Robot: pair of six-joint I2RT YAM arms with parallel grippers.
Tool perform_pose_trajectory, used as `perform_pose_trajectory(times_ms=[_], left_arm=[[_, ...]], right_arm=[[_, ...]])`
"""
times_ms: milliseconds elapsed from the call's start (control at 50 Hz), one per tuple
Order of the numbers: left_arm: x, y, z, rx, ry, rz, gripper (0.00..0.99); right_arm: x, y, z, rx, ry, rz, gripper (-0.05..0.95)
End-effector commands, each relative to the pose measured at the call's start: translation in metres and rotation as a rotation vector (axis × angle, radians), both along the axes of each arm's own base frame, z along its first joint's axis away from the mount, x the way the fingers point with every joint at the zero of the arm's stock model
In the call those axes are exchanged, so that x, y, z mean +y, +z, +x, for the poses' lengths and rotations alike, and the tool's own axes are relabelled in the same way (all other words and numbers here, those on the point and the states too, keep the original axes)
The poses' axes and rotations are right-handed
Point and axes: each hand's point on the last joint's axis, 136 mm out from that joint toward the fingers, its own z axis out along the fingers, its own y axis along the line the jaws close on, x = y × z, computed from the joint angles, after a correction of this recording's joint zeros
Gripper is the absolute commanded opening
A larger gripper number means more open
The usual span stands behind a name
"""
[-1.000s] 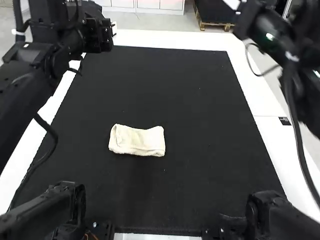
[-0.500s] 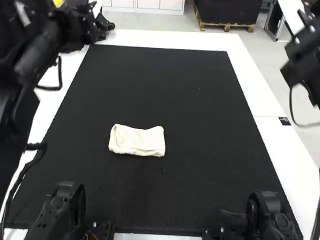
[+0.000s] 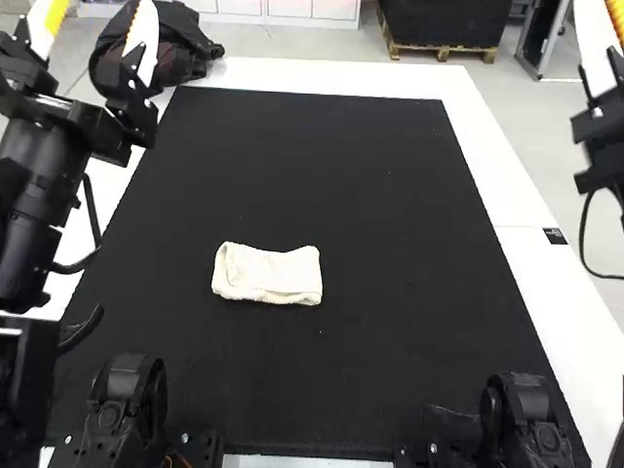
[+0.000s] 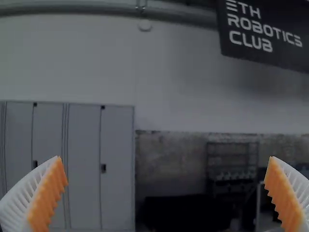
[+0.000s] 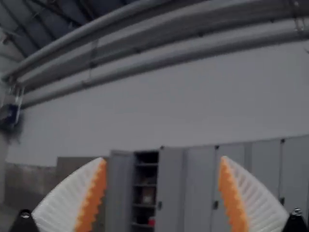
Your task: Fold the towel.
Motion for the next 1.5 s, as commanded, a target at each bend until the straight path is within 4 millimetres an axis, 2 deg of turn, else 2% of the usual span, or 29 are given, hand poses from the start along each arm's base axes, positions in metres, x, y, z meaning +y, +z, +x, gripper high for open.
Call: perform_pose_trajectory(times_ms=[0, 60, 120, 180, 220, 300, 380, 440, 500, 560, 580, 620, 700, 760, 820, 980, 1100, 1140, 1240, 1480], left_arm=[[0.004, 0.001, 0.002, -0.041, 0.040, 0.018, 0.948], [0.007, -0.003, 0.009, -0.071, 0.082, 0.042, 0.949], [0.027, -0.008, 0.020, -0.091, 0.214, 0.022, 0.939], [0.032, -0.018, 0.028, -0.096, 0.265, 0.047, 0.938], [0.035, -0.024, 0.034, -0.109, 0.283, 0.043, 0.939], [0.035, -0.039, 0.046, -0.106, 0.284, 0.041, 0.939], [0.037, -0.060, 0.061, -0.060, 0.286, 0.037, 0.939], [0.038, -0.081, 0.075, -0.007, 0.288, 0.035, 0.941], [0.040, -0.102, 0.086, 0.039, 0.294, 0.040, 0.941], [0.040, -0.124, 0.098, 0.089, 0.295, 0.045, 0.941], [0.041, -0.132, 0.102, 0.108, 0.296, 0.046, 0.941], [0.042, -0.147, 0.108, 0.137, 0.299, 0.050, 0.941], [0.043, -0.170, 0.117, 0.177, 0.302, 0.053, 0.941], [0.044, -0.185, 0.123, 0.207, 0.305, 0.049, 0.941], [0.044, -0.200, 0.128, 0.253, 0.304, 0.051, 0.941], [0.044, -0.245, 0.139, 0.444, 0.283, 0.047, 0.941], [0.045, -0.256, 0.140, 0.490, 0.285, 0.045, 0.951], [0.045, -0.263, 0.141, 0.519, 0.287, 0.056, 0.959], [0.046, -0.275, 0.141, 0.566, 0.296, 0.083, 0.961], [0.045, -0.279, 0.141, 0.578, 0.295, 0.101, 0.961]], right_arm=[[-0.045, 0.004, 0.013, -0.041, -0.330, 0.050, 0.92], [-0.061, -0.010, 0.029, -0.004, -0.481, 0.027, 0.92], [-0.068, -0.027, 0.047, 0.043, -0.546, 0.003, 0.92], [-0.062, -0.050, 0.067, 0.103, -0.574, -0.100, 0.92], [-0.048, -0.072, 0.081, 0.143, -0.550, -0.225, 0.92], [-0.038, -0.099, 0.097, 0.215, -0.497, -0.284, 0.92], [-0.045, -0.120, 0.112, 0.272, -0.525, -0.271, 0.92], [-0.061, -0.132, 0.121, 0.328, -0.538, -0.122, 0.92], [-0.068, -0.147, 0.130, 0.379, -0.547, -0.073, 0.92], [-0.076, -0.175, 0.142, 0.455, -0.588, -0.061, 0.92], [-0.078, -0.178, 0.144, 0.454, -0.595, -0.054, 0.92], [-0.082, -0.165, 0.140, 0.391, -0.614, -0.018, 0.92], [-0.089, -0.167, 0.140, 0.401, -0.646, 0.005, 0.92], [-0.101, -0.180, 0.143, 0.434, -0.694, 0.066, 0.91], [-0.104, -0.191, 0.148, 0.436, -0.681, 0.122, 0.91], [-0.102, -0.262, 0.171, 0.564, -0.715, 0.011, 0.91], [-0.093, -0.316, 0.178, 0.744, -0.686, -0.110, 0.91], [-0.089, -0.324, 0.179, 0.775, -0.663, -0.132, 0.91], [-0.079, -0.328, 0.180, 0.782, -0.608, -0.155, 0.91], [-0.078, -0.328, 0.180, 0.782, -0.602, -0.158, 0.91]])
